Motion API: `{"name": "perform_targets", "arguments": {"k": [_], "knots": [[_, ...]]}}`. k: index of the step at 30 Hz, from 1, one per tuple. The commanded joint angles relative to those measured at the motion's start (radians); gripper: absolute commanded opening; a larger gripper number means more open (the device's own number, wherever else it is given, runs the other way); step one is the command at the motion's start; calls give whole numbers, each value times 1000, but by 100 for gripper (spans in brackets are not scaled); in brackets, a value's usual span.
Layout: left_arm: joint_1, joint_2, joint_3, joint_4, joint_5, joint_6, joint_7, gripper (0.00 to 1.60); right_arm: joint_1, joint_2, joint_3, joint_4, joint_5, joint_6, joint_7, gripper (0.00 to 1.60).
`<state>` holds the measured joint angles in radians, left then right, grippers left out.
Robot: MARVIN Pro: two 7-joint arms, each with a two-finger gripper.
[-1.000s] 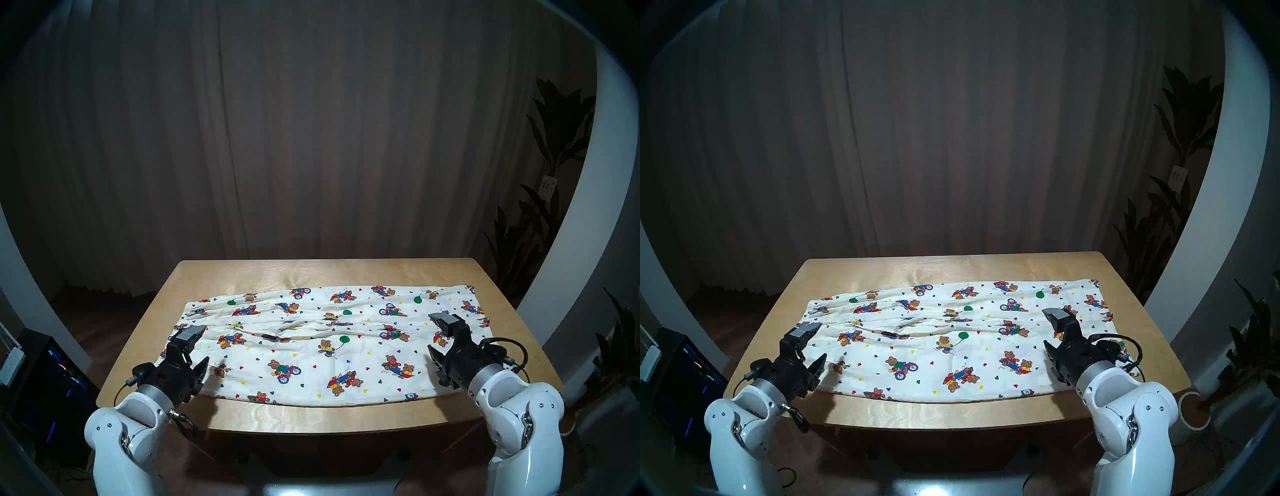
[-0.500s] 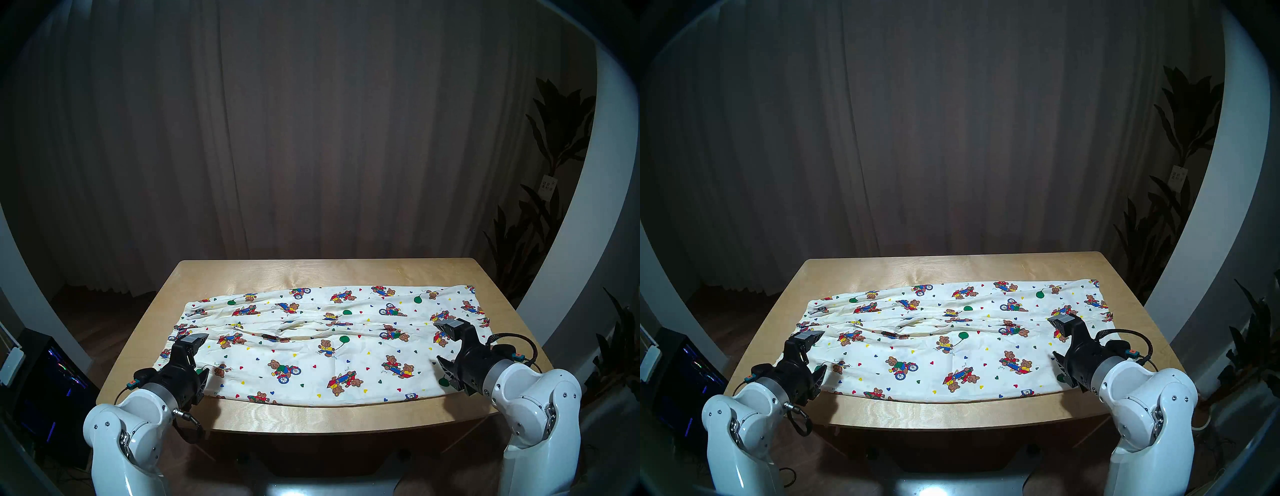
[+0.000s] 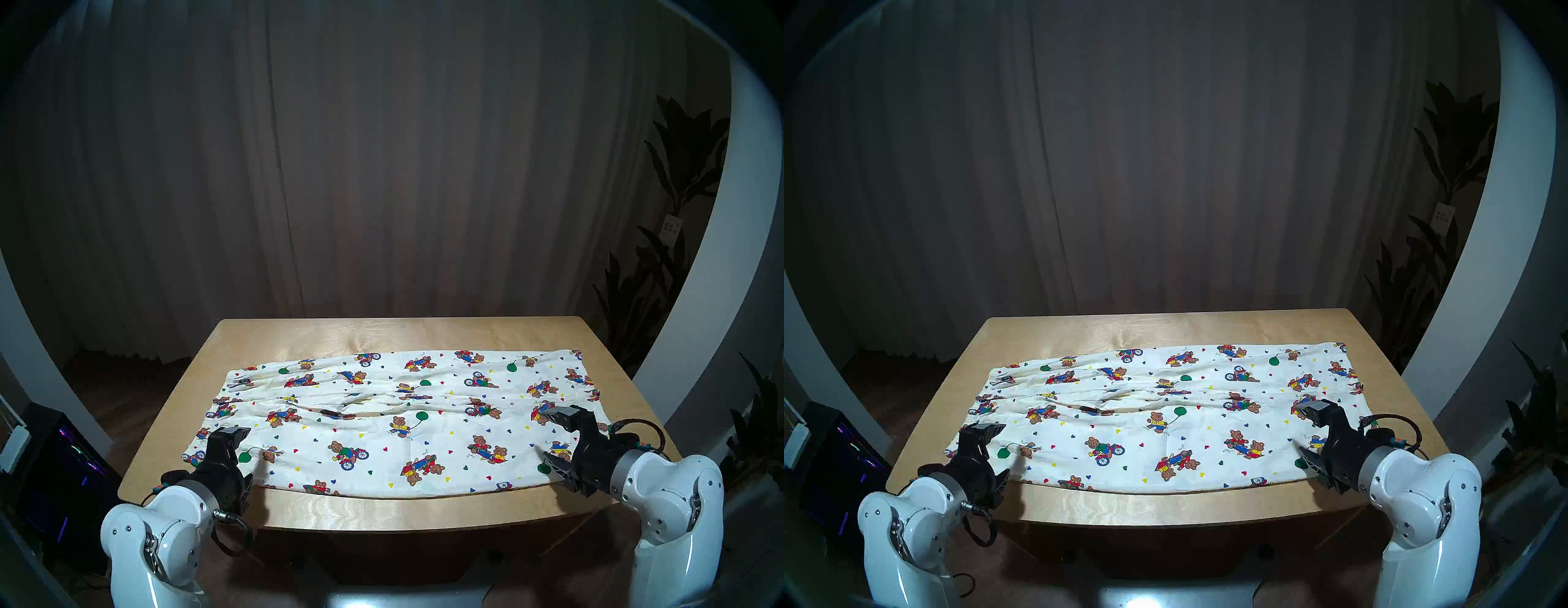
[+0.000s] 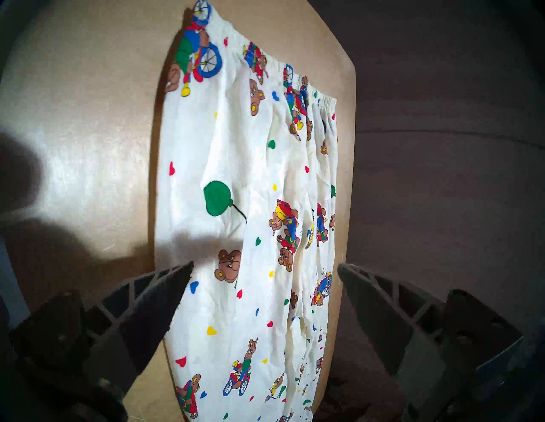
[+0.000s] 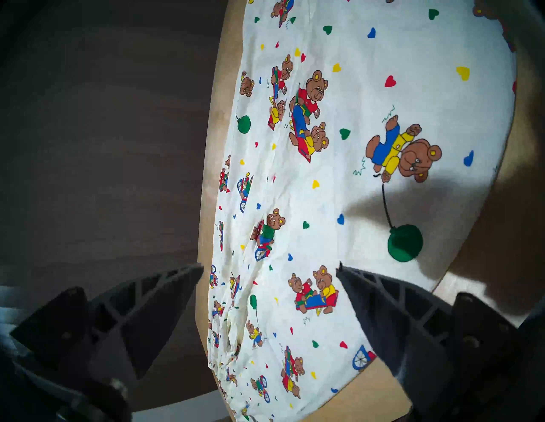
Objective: Fold the pants in half lengthwise, then in half again, and set them down flat
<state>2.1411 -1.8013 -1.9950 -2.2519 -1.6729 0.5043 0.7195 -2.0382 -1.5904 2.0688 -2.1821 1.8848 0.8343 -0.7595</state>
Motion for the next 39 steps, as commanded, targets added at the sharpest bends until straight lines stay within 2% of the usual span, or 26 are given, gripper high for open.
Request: {"name": "perform_targets", "arguments": {"k": [1,15,16,23,26,32,39], "knots": [[34,6,4,-9,27,10,-18,160,-17,43,14,39,-47,82,97,160],[-14,44,21,81,95,7,-10,160,-21,14,11,72,-176,57,172,160],[-18,49,21,86,101,9,-12,160,-27,11,5,72,-204,52,183,160],[-40,71,11,112,100,22,0,160,-74,-11,-9,72,-278,34,240,160],[-44,81,9,114,98,35,14,160,-111,-19,6,61,-282,37,270,160],[-46,84,1,122,91,50,20,160,-167,-40,57,-10,-222,67,320,160],[-52,86,-4,137,86,65,17,160,-184,-70,94,-65,-163,74,327,160]]}}
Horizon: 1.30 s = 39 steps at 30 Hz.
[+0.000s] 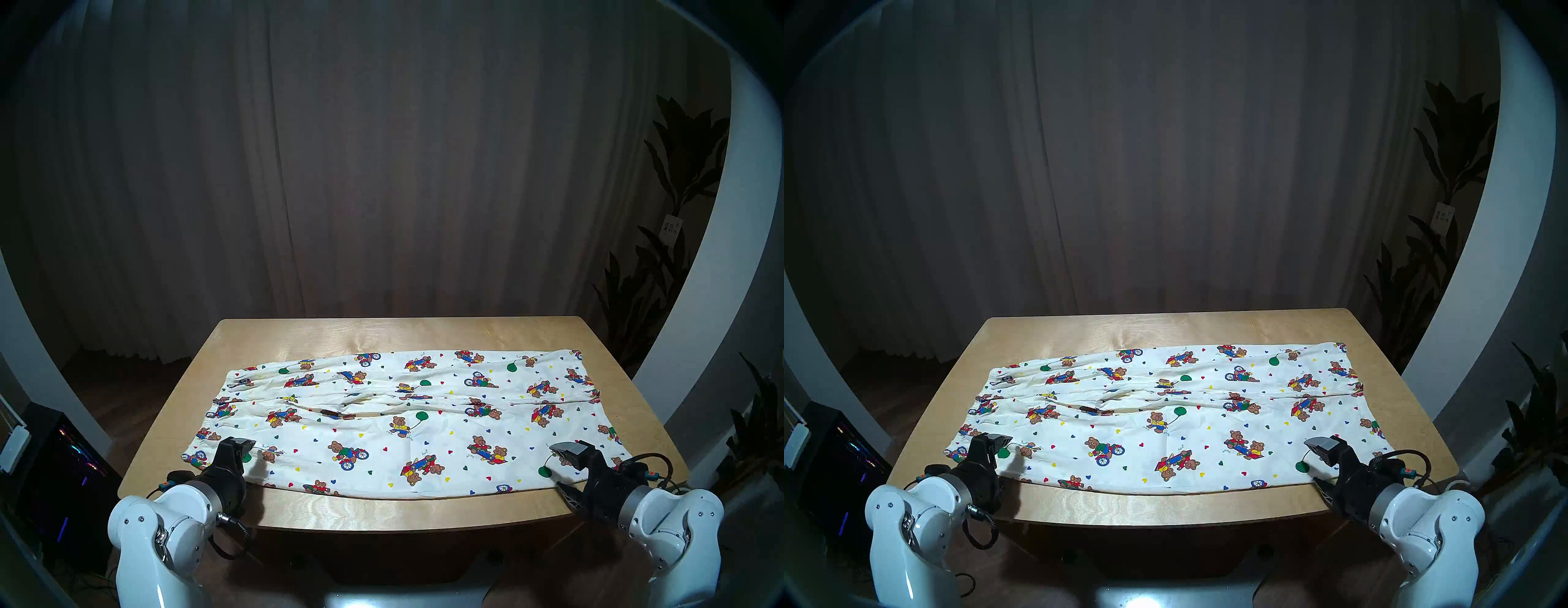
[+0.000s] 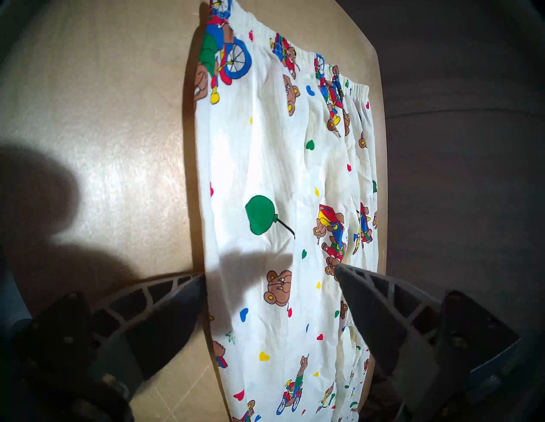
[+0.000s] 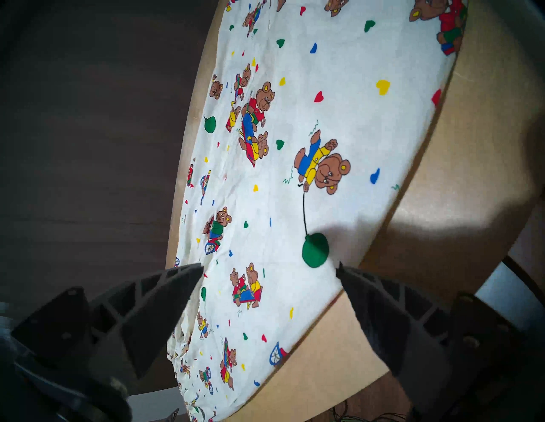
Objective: Fold the pants in half lengthwise, then in half again, and set them down flat
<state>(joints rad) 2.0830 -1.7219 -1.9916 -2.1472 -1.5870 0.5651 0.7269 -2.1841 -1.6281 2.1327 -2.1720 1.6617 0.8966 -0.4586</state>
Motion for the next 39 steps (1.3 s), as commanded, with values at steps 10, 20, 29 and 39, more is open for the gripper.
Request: {"name": "perform_targets", "arguments": {"k": [10,20,29,39], "knots": [[-3,14,-11,41,2,18,17,160,-51,-81,23,-19,13,-39,4,160],[-40,40,1,63,16,35,36,160,-21,-61,32,18,-35,-69,22,160],[-77,55,5,81,16,46,40,160,48,-34,16,59,-62,-90,13,160],[-106,64,22,109,39,42,52,160,114,-8,-21,131,-131,-138,0,160]]}}
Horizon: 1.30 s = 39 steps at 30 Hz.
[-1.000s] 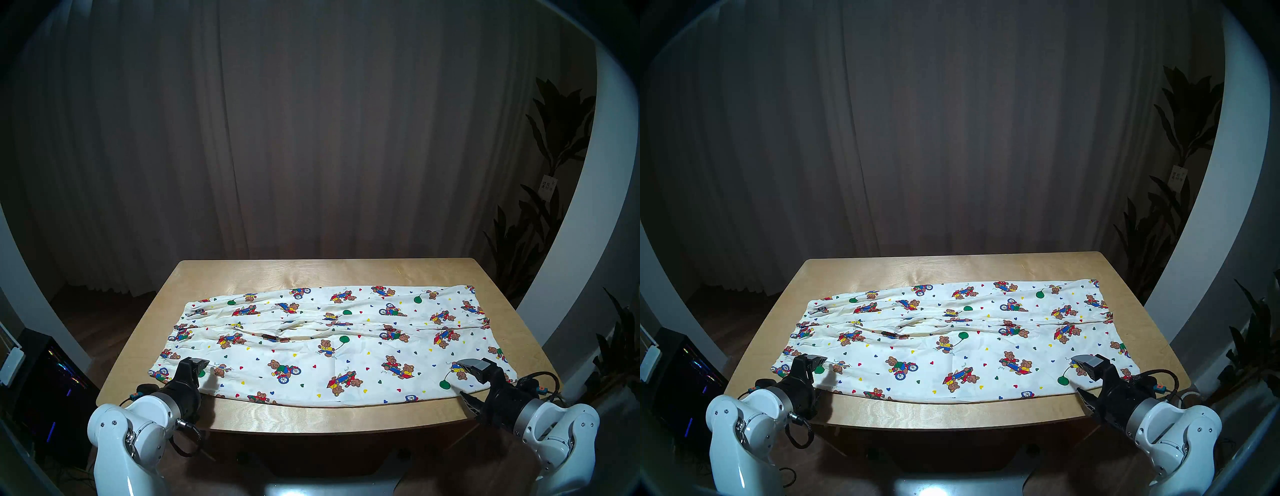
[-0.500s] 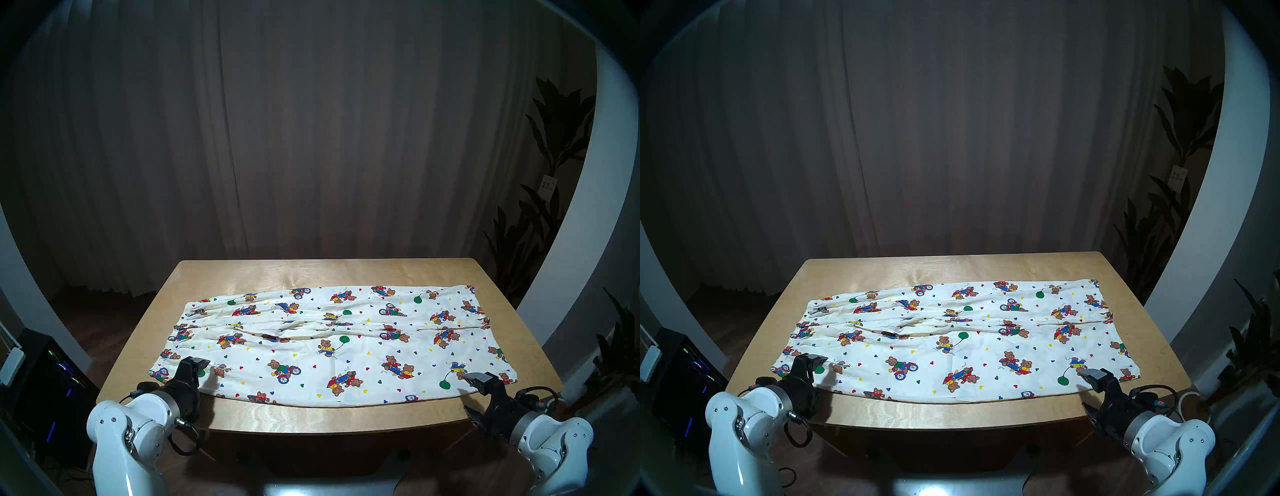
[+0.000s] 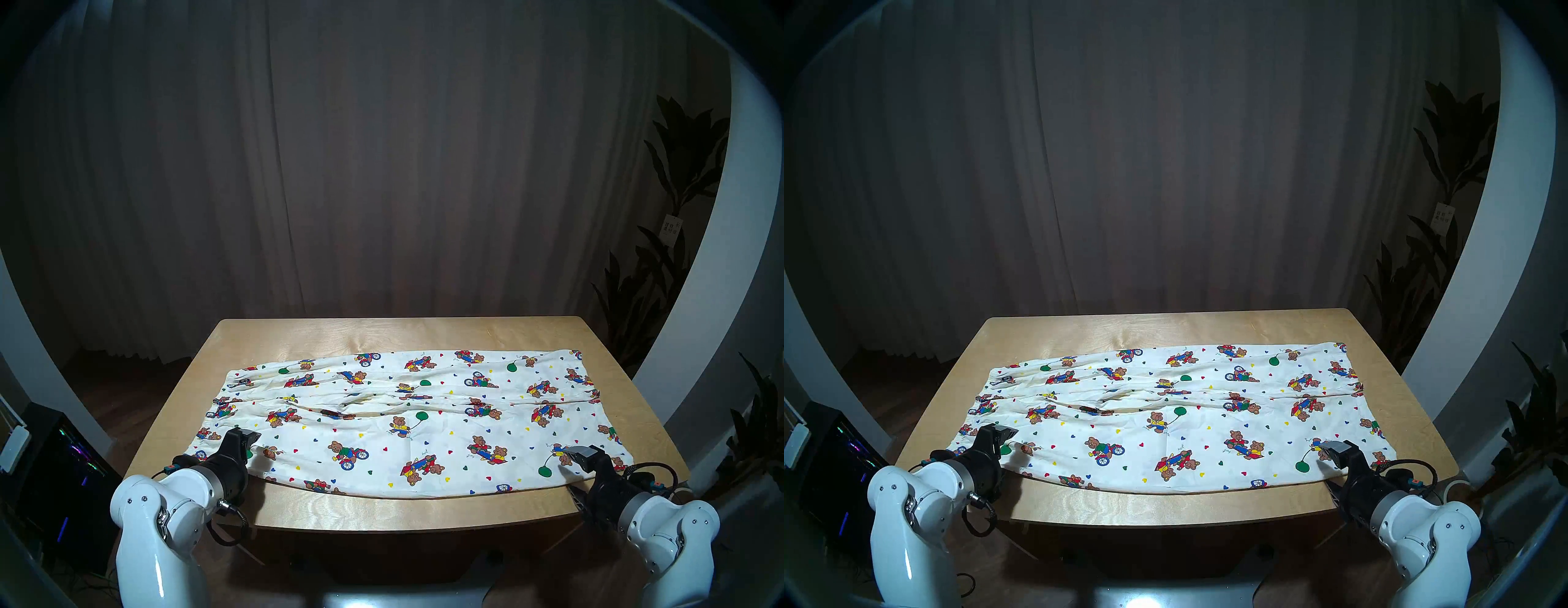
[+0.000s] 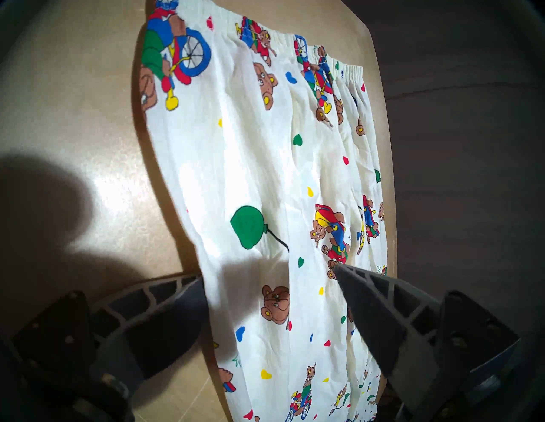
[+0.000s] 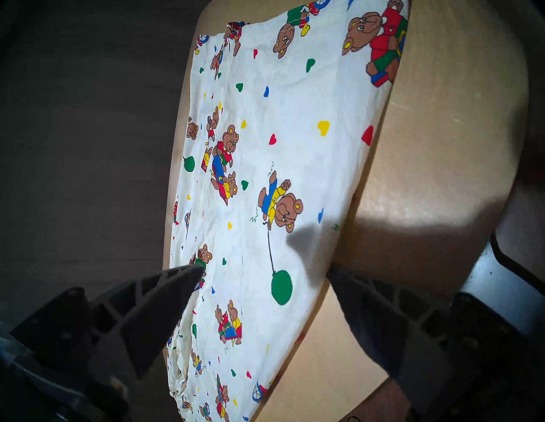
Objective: Fold the pants in half lengthwise, then in half again, and set them down flat
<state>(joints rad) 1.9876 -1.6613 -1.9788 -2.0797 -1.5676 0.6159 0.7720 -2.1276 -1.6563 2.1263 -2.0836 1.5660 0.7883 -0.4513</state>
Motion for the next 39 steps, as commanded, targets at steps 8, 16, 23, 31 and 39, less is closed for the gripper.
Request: {"name": "perform_targets", "arguments": {"k": [8,16,23,31,39], "knots": [[-25,13,19,58,34,-17,11,160,99,17,-58,62,-67,-64,-41,160],[-16,36,-5,89,74,-42,5,155,88,5,-55,67,-82,-92,-68,160],[-9,48,-45,114,79,-64,-11,110,88,14,-49,83,-92,-103,-76,159],[-19,55,-30,137,97,-69,-34,78,103,18,-54,111,-112,-122,-74,110],[-14,45,-24,108,92,-78,-65,46,111,14,-48,107,-119,-139,-69,0]]}}
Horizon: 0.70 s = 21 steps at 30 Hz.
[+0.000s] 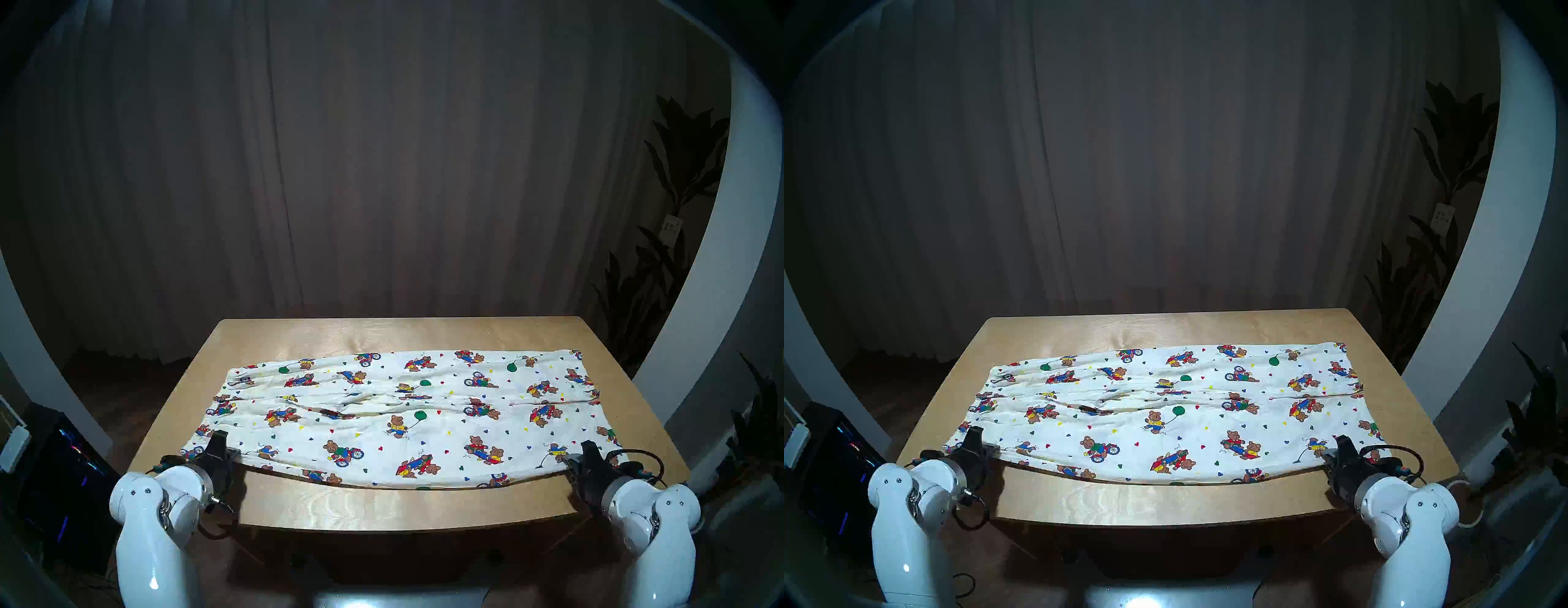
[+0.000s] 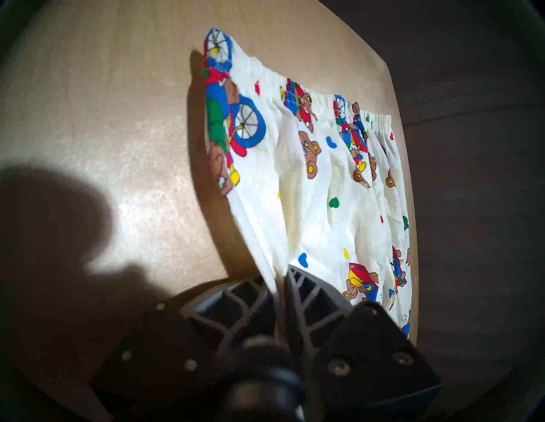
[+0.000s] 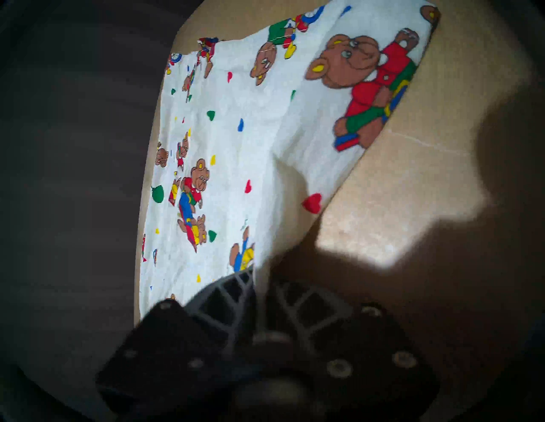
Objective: Fold the pants in half lengthwise, then in half again, and set them down flat
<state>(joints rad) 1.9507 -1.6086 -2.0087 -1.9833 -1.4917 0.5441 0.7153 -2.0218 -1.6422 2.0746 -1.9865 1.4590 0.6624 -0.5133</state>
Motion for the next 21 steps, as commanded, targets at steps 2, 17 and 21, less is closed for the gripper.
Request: {"name": "perform_targets", "arguments": {"k": [2,17,21], "knots": [[24,-14,5,-8,8,-10,-14,35,8,0,9,3,-6,-15,-8,0],[-12,-8,10,-122,13,-21,-26,0,64,31,54,-79,47,-3,-18,0],[-36,-10,7,-158,4,-24,-31,0,99,28,73,-85,87,-13,-29,0]]}}
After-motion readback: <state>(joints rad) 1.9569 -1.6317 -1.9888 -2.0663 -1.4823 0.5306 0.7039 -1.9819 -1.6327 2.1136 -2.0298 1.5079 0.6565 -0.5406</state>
